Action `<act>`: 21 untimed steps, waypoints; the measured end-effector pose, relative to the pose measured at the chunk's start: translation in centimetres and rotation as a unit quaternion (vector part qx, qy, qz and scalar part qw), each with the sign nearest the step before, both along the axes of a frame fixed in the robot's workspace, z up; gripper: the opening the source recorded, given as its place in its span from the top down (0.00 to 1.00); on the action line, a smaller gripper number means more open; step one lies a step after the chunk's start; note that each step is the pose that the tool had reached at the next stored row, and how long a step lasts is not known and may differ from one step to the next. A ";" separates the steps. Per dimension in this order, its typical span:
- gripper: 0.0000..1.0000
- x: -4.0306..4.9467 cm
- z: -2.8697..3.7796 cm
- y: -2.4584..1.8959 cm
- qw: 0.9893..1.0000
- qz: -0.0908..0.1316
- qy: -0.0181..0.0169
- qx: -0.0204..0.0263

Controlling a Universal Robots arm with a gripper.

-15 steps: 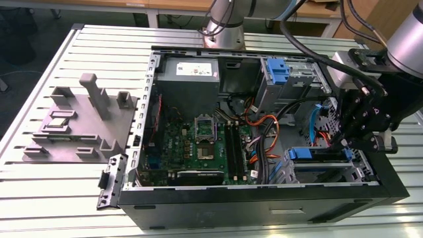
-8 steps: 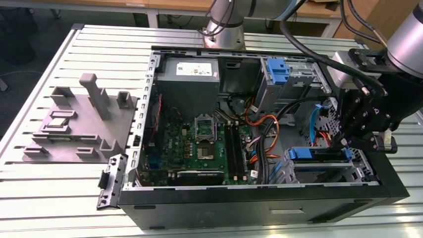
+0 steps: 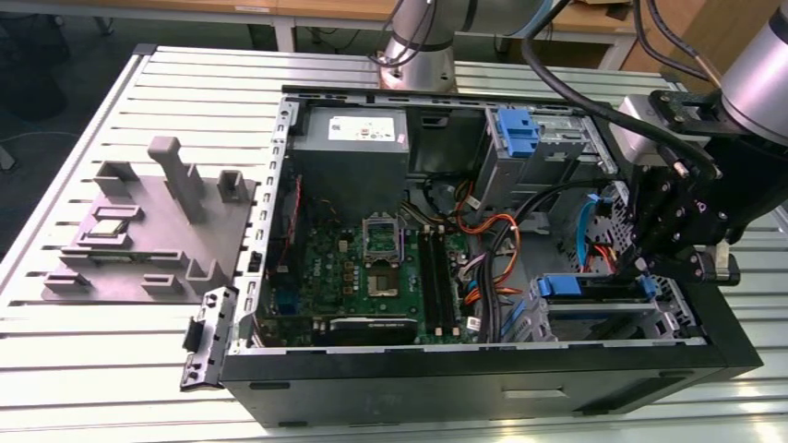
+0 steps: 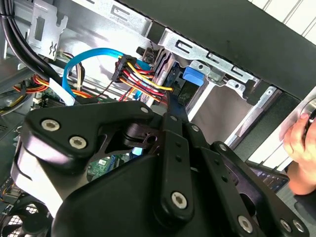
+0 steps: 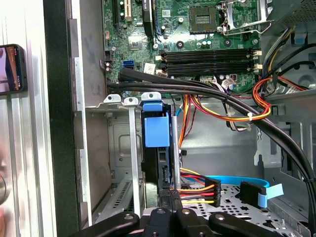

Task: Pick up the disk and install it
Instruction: 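Insert the second disk wire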

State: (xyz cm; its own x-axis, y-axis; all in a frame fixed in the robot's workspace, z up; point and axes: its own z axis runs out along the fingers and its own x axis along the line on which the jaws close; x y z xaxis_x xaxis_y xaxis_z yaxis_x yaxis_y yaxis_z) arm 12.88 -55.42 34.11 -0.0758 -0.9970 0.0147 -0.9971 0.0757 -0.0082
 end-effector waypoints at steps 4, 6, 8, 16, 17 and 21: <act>0.90 -0.09 -0.01 0.00 1.000 0.000 0.000 0.000; 0.90 -0.31 0.00 0.00 1.000 0.000 0.000 0.000; 0.90 -0.62 0.00 0.00 1.000 0.000 0.000 0.000; 0.90 -1.49 0.00 0.00 1.000 0.000 0.000 0.000; 0.90 -1.51 0.00 0.00 1.000 0.000 0.000 0.000; 0.90 -1.58 0.00 0.00 1.000 0.000 0.000 0.000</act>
